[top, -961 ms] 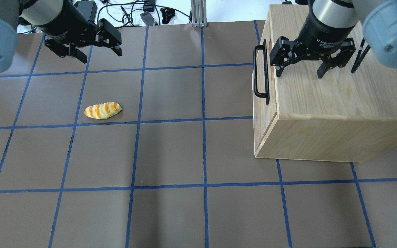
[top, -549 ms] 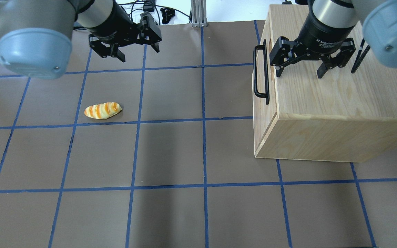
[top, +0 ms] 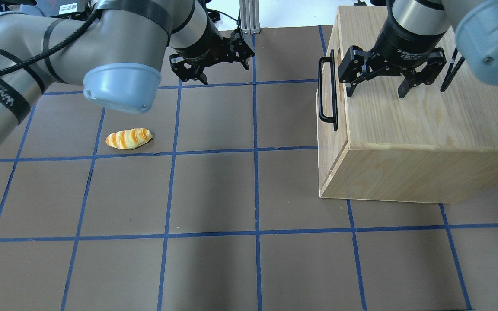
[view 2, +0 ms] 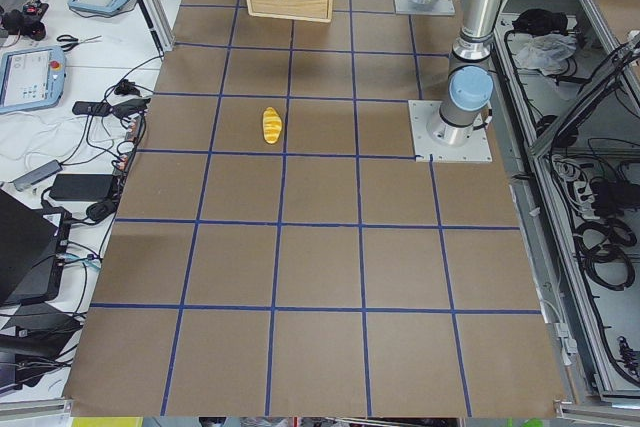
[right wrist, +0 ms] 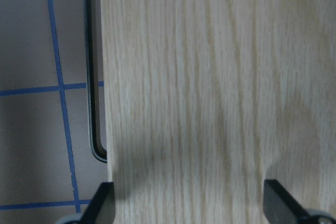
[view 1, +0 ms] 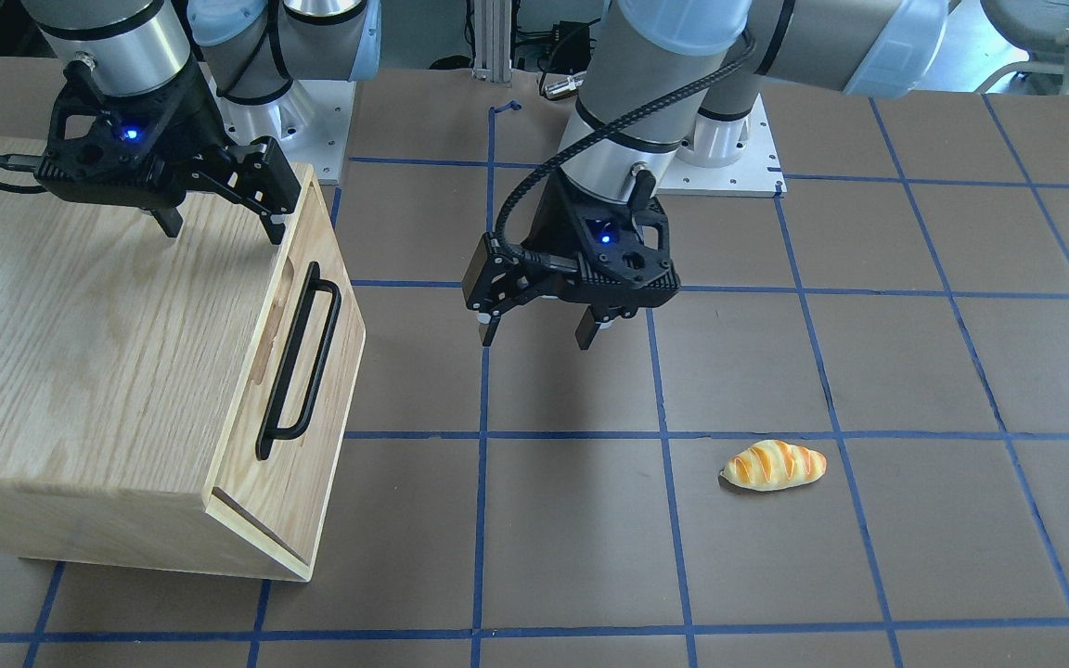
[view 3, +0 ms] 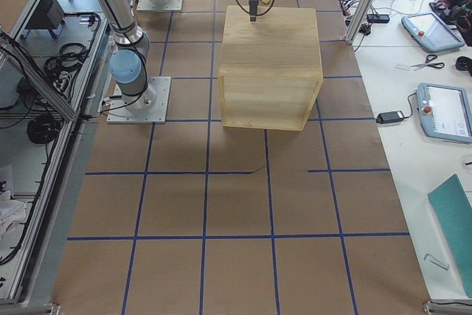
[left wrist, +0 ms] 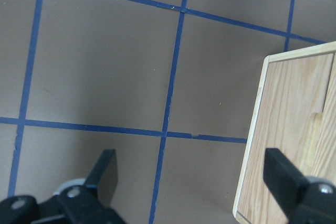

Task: Open upper drawer
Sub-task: 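Swing the left gripper across toward the black handle on the cabinet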

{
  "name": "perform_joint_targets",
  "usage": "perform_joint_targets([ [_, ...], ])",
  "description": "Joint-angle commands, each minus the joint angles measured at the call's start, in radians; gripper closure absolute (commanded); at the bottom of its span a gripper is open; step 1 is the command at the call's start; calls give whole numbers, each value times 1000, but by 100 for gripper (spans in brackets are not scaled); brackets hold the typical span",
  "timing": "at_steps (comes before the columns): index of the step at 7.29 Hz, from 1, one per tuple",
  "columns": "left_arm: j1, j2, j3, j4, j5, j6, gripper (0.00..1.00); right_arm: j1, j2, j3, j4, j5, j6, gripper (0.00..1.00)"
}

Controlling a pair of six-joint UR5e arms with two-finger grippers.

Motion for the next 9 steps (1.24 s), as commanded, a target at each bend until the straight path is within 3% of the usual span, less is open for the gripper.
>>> perform_joint_targets([
  [1, -56, -54, 2, 89, -34, -63, 0, 0, 0, 0, 0, -1, 0, 0],
  [7, -147, -162, 78, 88, -87, -121, 0, 0, 0, 0, 0, -1, 0, 0],
  [9, -156, -180, 129, 4, -92, -149, 0, 0, 0, 0, 0, 1, 0, 0],
])
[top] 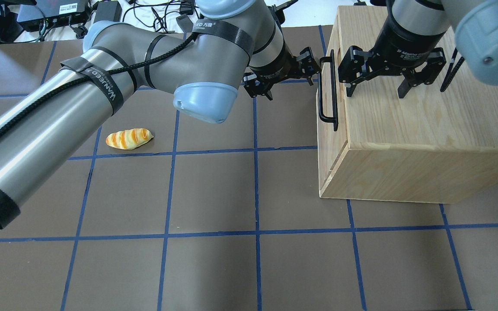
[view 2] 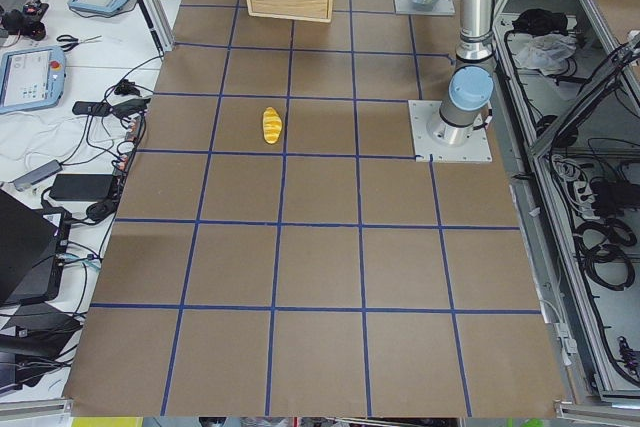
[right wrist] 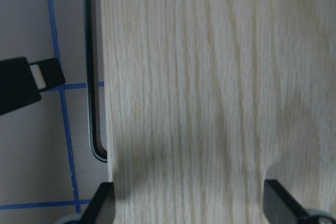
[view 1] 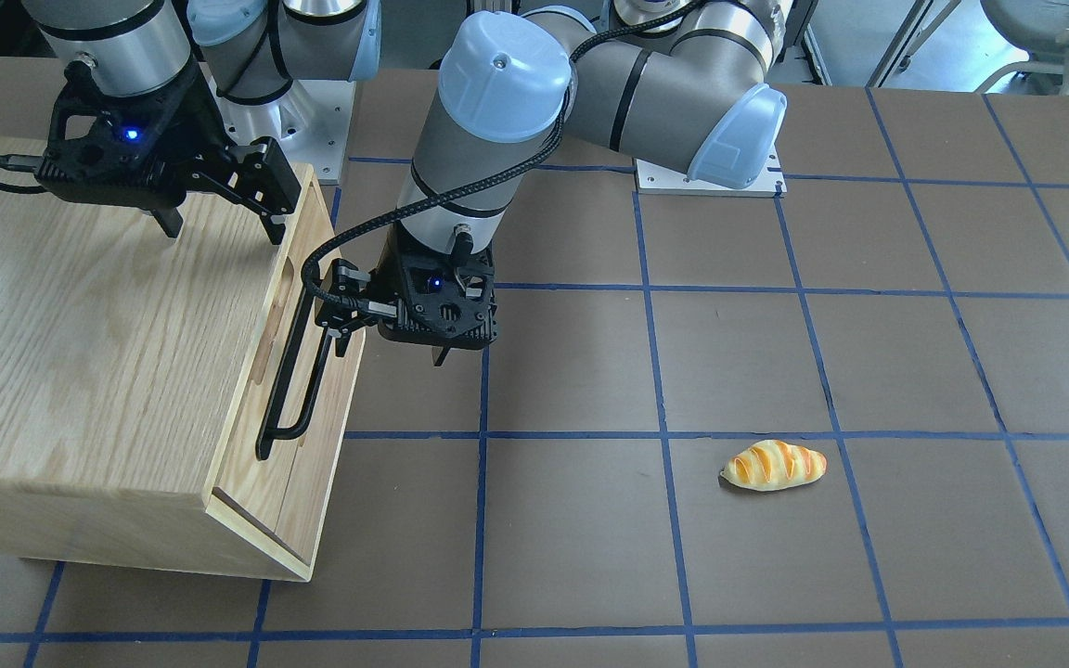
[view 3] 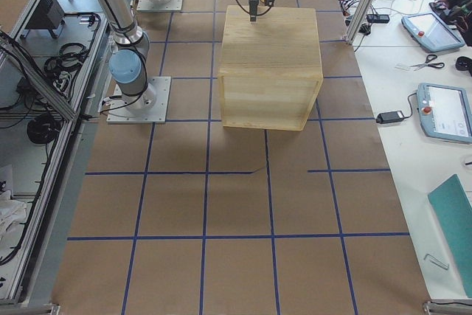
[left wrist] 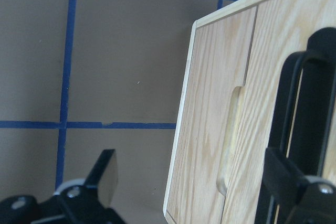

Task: Open upper drawer
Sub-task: 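Swing the left gripper across toward the black handle on the cabinet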

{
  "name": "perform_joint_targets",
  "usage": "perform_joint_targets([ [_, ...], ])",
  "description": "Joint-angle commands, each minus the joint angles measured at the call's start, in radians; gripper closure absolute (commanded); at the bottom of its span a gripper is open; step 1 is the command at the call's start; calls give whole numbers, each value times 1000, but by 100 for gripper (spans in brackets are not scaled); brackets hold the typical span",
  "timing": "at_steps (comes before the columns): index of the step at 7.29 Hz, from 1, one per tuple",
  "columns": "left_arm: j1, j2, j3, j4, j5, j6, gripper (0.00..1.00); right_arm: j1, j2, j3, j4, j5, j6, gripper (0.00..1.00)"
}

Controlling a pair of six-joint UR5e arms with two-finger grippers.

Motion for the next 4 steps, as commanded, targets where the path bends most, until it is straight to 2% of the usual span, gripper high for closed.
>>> perform_joint_targets([
  [1, -10, -17, 42, -48, -6, -16, 0, 0, 0, 0, 0, -1, 0, 0],
  [4, -23, -32, 48, -48, -27, -54, 0, 0, 0, 0, 0, 1, 0, 0],
])
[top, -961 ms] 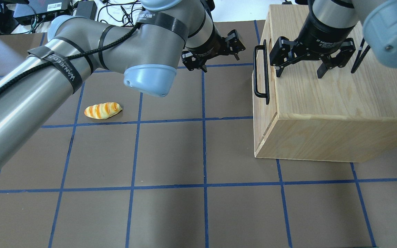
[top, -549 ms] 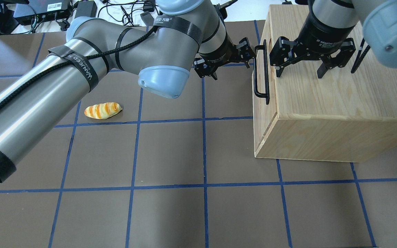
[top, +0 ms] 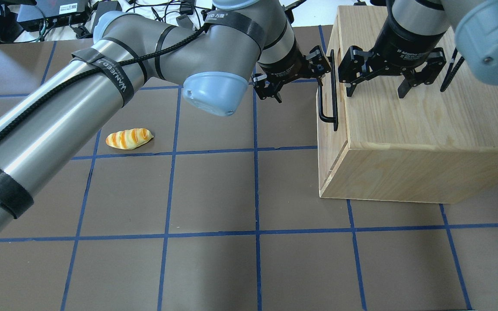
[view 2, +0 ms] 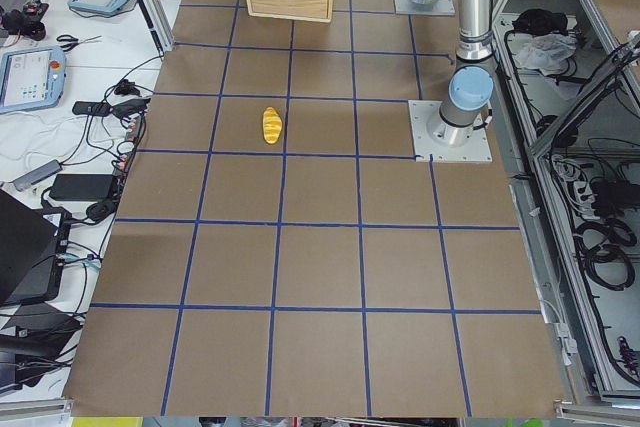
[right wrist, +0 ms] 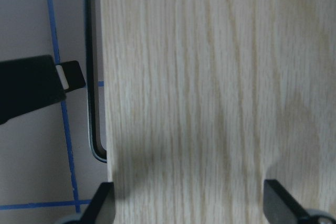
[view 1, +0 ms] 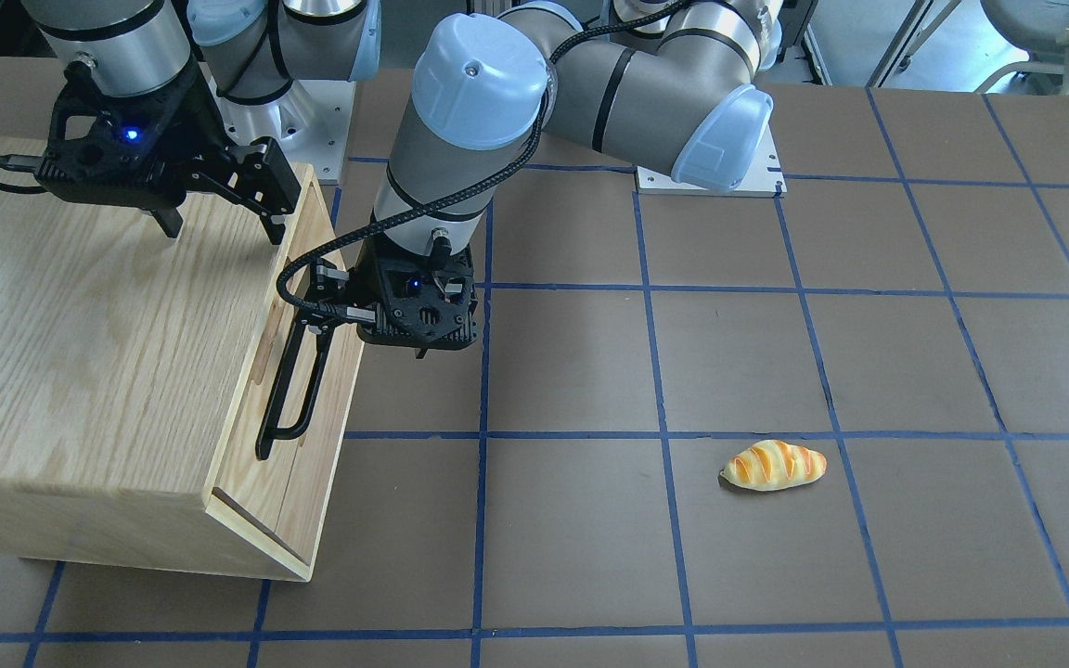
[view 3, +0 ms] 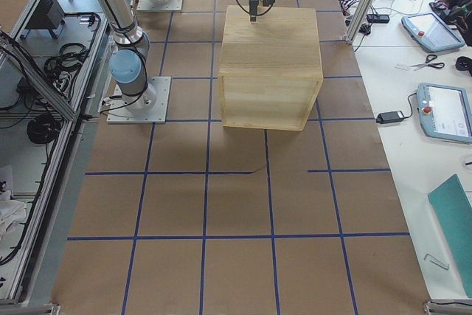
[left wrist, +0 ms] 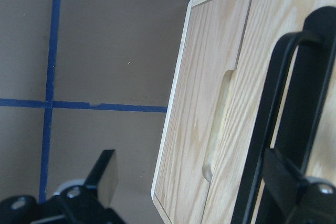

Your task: Open upper drawer

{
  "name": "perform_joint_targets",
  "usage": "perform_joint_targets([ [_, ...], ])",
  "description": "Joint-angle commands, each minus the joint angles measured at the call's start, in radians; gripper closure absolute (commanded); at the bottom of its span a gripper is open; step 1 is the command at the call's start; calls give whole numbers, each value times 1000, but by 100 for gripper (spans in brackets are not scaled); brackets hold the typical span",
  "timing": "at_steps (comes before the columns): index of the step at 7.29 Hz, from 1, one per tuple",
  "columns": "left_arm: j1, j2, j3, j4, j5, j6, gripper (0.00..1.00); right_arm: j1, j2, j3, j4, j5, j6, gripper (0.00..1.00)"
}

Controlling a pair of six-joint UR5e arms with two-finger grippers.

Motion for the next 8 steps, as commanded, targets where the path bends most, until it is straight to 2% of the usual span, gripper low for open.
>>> perform_joint_targets([
  [1, -12, -12, 2, -1, -4, -12, 0, 0, 0, 0, 0, 0, 0, 0],
  [8, -26, -37, 2, -1, -3, -38, 0, 0, 0, 0, 0, 0, 0, 0],
])
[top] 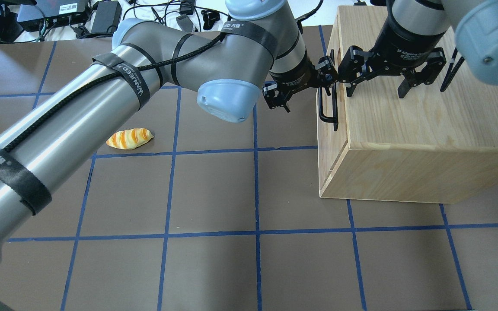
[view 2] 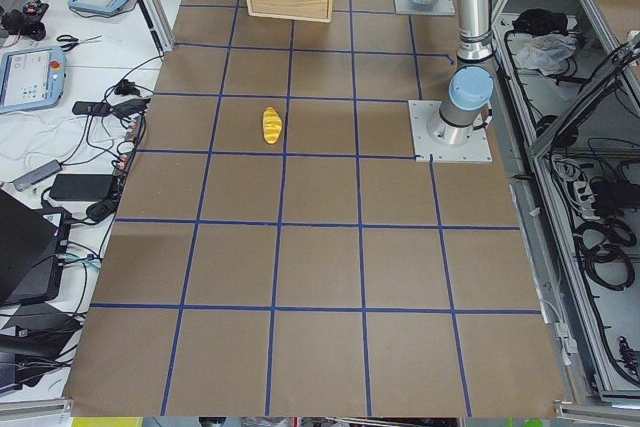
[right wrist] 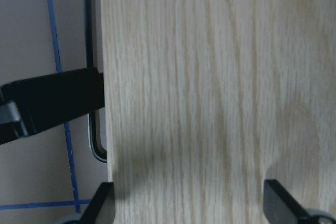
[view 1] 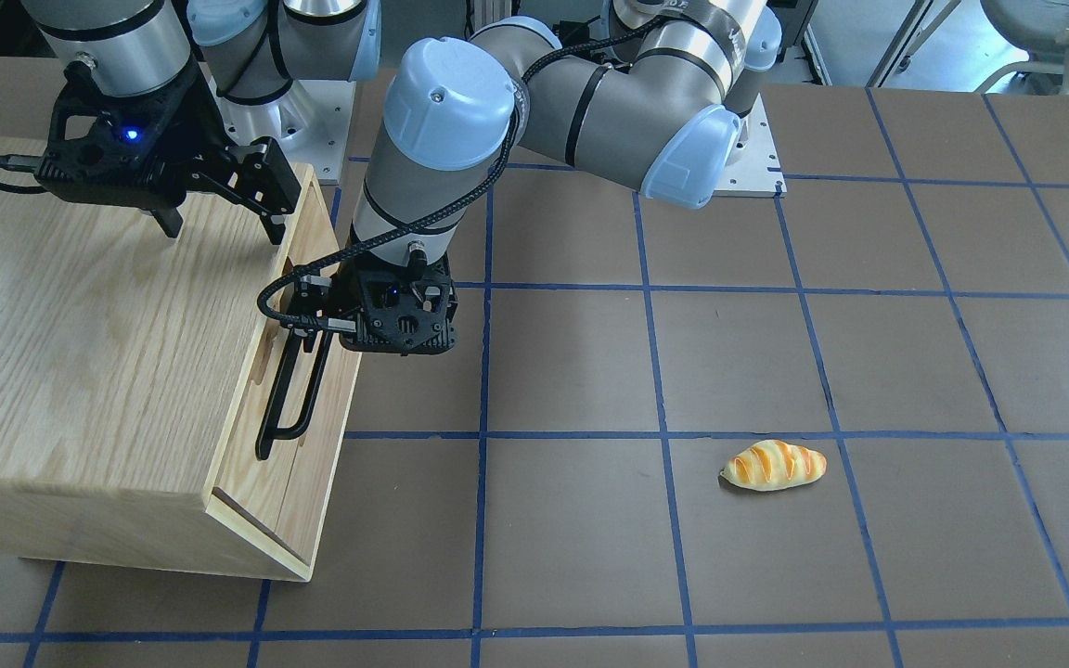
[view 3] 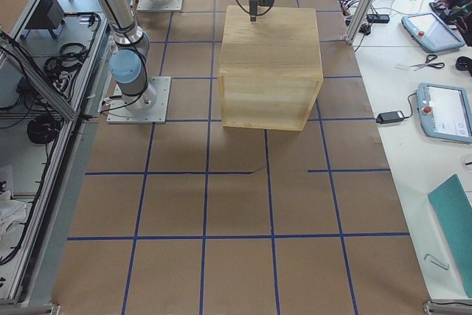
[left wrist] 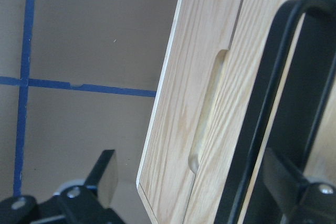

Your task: Open upper drawer

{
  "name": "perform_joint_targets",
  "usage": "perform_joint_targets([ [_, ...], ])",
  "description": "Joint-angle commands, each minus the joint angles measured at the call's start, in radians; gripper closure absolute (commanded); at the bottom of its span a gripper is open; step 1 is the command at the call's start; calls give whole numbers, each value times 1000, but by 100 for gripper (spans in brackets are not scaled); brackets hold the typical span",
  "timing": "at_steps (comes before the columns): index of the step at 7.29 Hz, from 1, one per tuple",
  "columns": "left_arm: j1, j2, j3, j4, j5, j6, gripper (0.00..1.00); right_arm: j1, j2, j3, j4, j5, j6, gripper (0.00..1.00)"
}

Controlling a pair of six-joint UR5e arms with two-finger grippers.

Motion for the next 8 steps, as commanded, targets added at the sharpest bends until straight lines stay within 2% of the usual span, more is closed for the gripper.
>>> perform_joint_targets([
  [1, 1, -7, 0, 0, 2, 2, 0, 0, 0, 0, 0, 1, 0, 0],
  [7, 4, -12, 2, -6, 26, 19, 0, 0, 0, 0, 0, 0, 0, 0],
  [8, 4, -11, 2, -9, 70, 55, 0, 0, 0, 0, 0, 0, 0, 0],
])
